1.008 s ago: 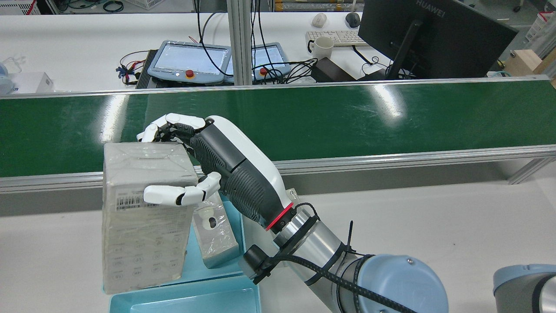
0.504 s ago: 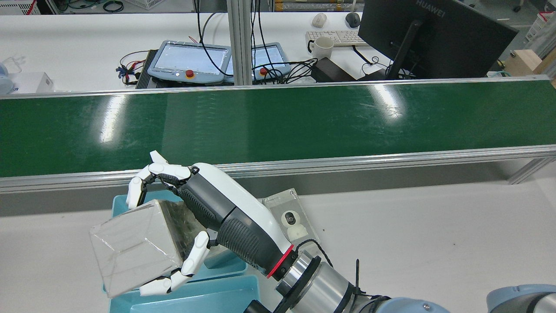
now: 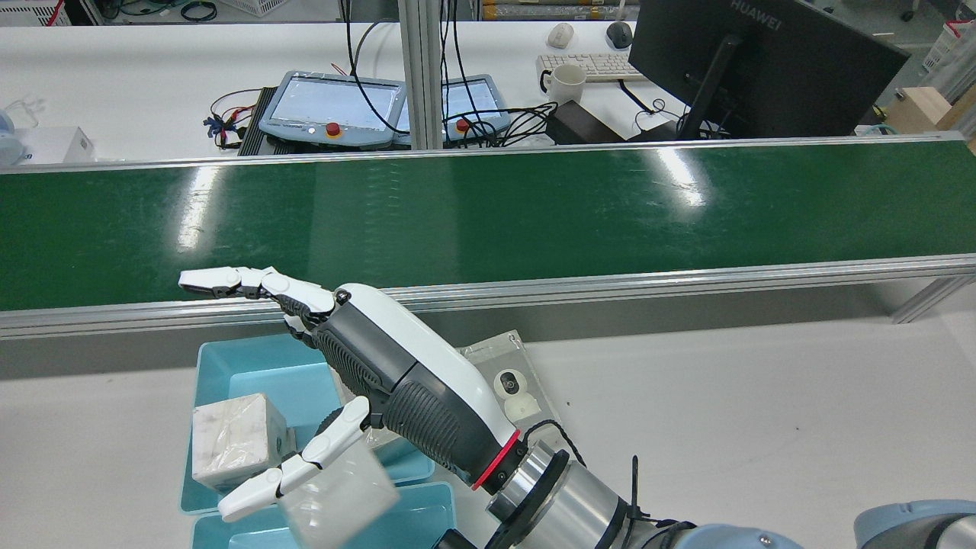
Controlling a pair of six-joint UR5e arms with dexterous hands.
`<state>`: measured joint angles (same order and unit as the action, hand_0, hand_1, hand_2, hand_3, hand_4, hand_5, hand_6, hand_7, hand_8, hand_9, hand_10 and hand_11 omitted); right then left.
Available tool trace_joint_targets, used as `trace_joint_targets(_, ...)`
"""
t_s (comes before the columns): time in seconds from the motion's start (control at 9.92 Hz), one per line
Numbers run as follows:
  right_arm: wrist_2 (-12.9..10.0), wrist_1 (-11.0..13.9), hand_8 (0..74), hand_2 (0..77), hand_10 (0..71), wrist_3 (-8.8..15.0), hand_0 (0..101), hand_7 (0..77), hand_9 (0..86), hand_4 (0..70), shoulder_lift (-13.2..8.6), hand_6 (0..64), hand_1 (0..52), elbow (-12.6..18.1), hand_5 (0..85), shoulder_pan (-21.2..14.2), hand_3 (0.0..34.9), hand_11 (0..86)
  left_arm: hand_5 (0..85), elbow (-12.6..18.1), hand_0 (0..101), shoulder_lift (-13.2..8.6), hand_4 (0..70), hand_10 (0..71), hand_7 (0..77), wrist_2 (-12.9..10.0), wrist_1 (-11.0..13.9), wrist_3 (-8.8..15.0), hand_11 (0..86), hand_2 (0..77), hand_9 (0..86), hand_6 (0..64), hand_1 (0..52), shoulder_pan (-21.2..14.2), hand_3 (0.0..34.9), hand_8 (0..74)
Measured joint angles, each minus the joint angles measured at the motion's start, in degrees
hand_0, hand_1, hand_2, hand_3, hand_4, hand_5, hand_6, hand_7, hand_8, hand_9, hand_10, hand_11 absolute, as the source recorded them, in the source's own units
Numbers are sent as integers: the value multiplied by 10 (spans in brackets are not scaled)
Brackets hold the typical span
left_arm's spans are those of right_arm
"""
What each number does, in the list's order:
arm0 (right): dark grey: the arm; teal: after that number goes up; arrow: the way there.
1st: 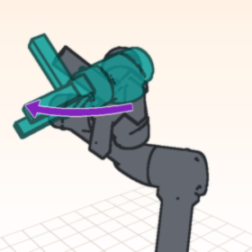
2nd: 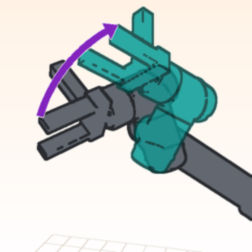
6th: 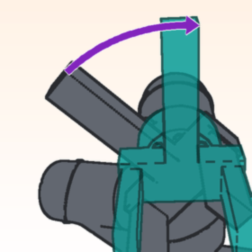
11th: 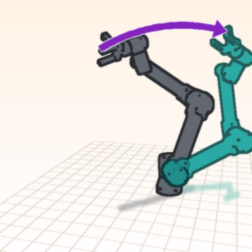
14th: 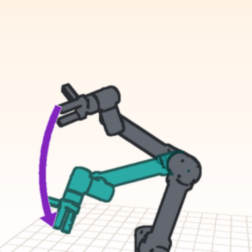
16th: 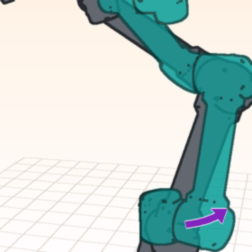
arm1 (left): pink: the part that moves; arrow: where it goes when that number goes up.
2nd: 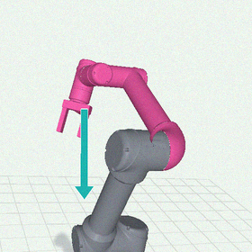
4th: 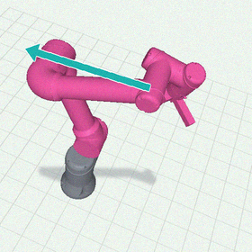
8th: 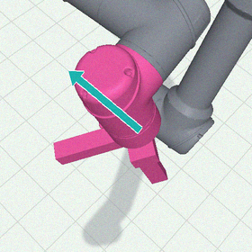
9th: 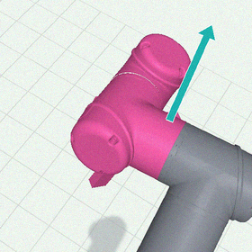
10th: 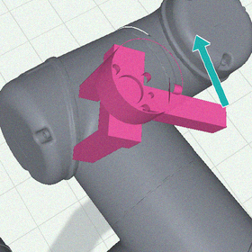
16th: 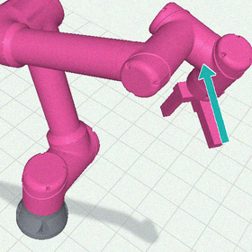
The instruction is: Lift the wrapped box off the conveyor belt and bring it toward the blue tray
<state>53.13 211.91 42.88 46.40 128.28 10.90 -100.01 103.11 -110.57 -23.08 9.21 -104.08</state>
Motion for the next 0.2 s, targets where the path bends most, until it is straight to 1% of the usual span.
trace_joint_targets(0.1,0,0,0,120,27,0,484,185,16,153,0,0,169,0,158,0,296,49,5,0,0,0,0,0,5,0,0,0,0,5,0,0,0,0,0,5)
trace_joint_targets(0.2,1,0,0,142,22,0,482,169,16,153,0,0,153,0,185,0,296,49,5,0,0,0,0,0,5,0,0,0,0,5,0,0,0,0,0,5)
